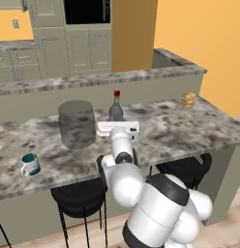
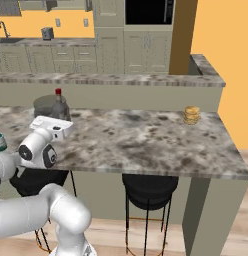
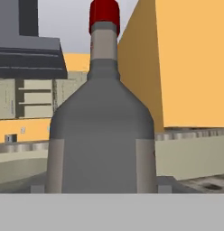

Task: Open the cabinet directly in front. Then move the liquor and the mug to the dining counter with the jar on it.

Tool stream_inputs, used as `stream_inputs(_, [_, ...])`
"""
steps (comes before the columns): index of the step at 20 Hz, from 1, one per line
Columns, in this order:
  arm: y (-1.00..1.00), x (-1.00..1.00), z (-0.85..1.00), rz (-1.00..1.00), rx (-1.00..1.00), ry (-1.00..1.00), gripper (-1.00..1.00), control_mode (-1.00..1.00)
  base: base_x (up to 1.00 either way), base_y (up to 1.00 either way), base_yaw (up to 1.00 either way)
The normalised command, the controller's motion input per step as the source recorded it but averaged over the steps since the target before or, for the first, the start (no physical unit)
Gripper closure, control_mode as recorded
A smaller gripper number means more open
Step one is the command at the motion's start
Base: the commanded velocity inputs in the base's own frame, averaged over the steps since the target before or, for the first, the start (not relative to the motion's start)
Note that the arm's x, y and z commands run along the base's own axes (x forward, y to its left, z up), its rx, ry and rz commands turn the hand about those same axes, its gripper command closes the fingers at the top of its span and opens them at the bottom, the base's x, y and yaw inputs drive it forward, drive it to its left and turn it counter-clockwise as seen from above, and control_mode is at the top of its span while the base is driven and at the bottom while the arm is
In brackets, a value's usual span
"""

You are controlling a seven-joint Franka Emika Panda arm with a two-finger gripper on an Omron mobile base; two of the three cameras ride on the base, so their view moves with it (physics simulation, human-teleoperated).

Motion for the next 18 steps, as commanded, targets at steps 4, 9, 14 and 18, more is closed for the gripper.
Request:
stream_inputs(4, [-0.12, 0.75, -0.09, 0.0, 0.0, 0.13, 1.0, -1.0, 0.0, 0.0, 0.0])
stream_inputs(9, [-0.07, 0.76, -0.26, 0.01, 0.0, 0.15, 1.0, -1.0, 0.0, 0.0, 0.0])
stream_inputs(14, [0.0, 0.24, -0.61, 0.05, 0.0, 0.04, 1.0, -1.0, 0.0, 0.0, 0.0])
stream_inputs(18, [-0.18, -0.02, -0.48, 0.05, 0.0, 0.0, 1.0, -1.0, 0.0, 0.0, 0.0])
